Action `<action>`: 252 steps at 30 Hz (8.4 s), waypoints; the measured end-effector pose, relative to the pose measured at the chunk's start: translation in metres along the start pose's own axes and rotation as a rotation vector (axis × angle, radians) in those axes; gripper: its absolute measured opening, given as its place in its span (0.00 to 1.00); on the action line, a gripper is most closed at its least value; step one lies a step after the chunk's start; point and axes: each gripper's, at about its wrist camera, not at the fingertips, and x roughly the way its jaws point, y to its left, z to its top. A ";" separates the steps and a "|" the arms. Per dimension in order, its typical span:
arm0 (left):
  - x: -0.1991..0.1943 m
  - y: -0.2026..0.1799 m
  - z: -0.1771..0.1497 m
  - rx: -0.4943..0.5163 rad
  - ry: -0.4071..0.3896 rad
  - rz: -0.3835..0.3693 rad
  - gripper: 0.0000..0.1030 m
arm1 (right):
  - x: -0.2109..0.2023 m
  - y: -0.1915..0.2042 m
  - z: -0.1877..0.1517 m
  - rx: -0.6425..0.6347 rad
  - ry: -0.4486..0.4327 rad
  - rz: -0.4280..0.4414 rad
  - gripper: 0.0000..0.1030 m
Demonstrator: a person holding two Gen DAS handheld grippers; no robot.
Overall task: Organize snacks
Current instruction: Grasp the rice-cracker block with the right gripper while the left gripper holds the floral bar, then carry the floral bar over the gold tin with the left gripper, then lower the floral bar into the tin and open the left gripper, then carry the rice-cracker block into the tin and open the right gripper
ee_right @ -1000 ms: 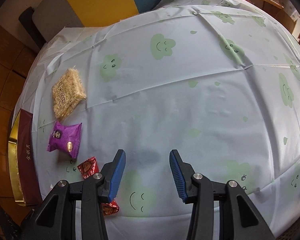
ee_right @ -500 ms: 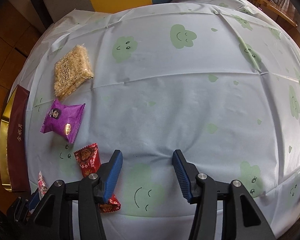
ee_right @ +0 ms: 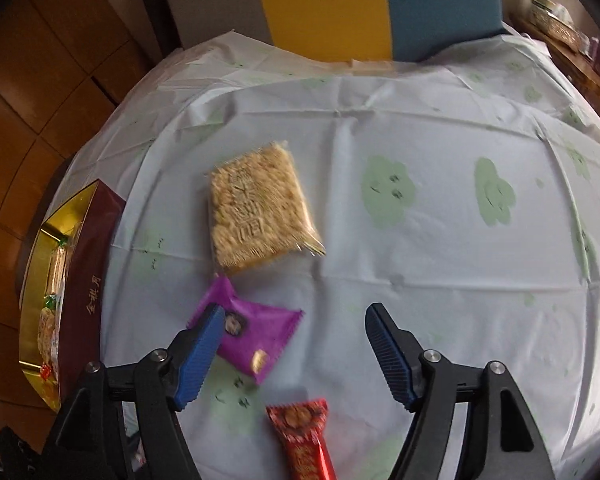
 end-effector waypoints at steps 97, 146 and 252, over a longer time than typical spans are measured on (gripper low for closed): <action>-0.090 0.121 -0.004 -0.343 -0.025 0.365 0.19 | -0.003 -0.099 -0.054 -0.053 0.137 -0.305 0.77; -0.057 0.257 -0.029 -0.699 0.172 0.438 0.27 | -0.004 -0.073 -0.051 -0.130 0.130 -0.347 0.77; -0.139 0.234 -0.072 -0.686 -0.025 0.626 0.30 | 0.018 0.292 -0.073 -0.404 0.017 0.265 0.73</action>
